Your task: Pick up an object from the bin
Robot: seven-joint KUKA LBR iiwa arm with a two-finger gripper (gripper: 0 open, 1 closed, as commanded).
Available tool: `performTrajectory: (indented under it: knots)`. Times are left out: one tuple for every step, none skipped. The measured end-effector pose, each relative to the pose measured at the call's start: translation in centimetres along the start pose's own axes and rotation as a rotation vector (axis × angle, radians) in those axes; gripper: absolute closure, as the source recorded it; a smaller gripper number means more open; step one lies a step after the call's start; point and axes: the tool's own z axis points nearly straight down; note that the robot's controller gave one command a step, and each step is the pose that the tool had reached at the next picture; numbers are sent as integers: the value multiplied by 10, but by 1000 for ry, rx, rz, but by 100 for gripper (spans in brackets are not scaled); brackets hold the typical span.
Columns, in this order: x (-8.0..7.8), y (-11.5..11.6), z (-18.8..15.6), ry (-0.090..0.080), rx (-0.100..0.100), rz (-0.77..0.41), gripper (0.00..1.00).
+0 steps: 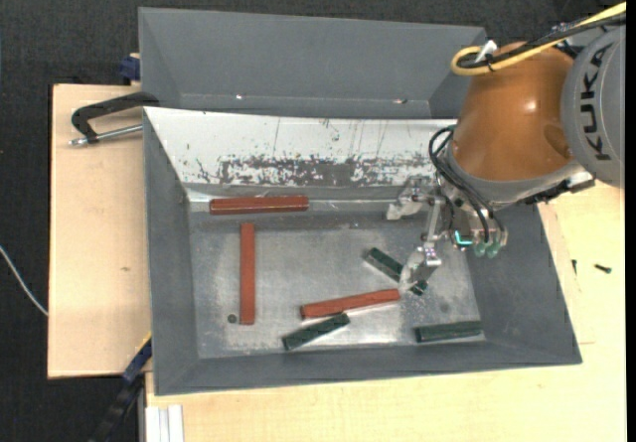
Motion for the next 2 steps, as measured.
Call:
performTrajectory:
  knots:
    - [-1, 0, -4, -7, 0, 0, 0]
    - [13, 12, 44, -11, 1, -157, 0]
